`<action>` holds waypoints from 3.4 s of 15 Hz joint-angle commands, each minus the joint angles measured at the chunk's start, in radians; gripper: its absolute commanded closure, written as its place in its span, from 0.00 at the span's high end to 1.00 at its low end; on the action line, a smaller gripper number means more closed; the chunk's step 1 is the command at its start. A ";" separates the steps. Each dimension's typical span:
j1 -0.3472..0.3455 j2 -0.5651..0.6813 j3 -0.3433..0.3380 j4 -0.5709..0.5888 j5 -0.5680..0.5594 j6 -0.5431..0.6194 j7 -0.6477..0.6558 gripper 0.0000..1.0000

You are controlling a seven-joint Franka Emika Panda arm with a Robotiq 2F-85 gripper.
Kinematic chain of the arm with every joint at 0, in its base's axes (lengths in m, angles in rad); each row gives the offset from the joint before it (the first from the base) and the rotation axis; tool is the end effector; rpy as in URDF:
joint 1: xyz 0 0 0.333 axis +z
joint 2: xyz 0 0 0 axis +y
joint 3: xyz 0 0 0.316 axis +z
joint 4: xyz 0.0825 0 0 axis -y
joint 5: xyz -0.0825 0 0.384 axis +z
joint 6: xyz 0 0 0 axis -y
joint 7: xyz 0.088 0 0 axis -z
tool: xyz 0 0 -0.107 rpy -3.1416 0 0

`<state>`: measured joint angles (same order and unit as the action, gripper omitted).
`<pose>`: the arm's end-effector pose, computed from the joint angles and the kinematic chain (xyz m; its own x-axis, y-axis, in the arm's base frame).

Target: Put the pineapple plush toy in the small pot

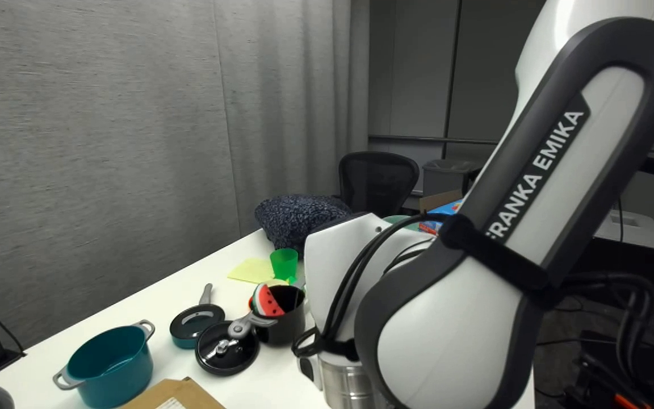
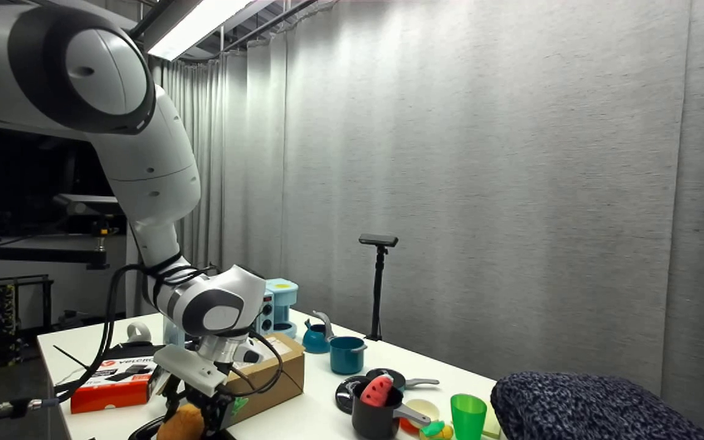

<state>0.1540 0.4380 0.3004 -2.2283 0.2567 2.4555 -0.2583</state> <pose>0.4686 0.2364 0.1678 0.8636 0.4787 -0.1583 0.4226 -0.8585 -0.2906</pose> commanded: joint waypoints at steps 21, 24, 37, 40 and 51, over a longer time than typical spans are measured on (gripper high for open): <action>-0.012 -0.226 -0.160 0.059 -0.245 -0.239 0.127 0.04; -0.033 -0.284 -0.208 0.049 -0.266 -0.212 0.205 0.04; -0.092 -0.296 -0.260 0.074 -0.231 -0.200 0.288 0.04; -0.093 -0.242 -0.274 0.108 -0.281 -0.102 0.310 0.04; -0.084 0.039 -0.321 0.430 -0.347 -0.007 0.349 0.04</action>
<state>0.0662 0.3920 -0.0133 -1.9268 -0.0736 2.4621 0.0669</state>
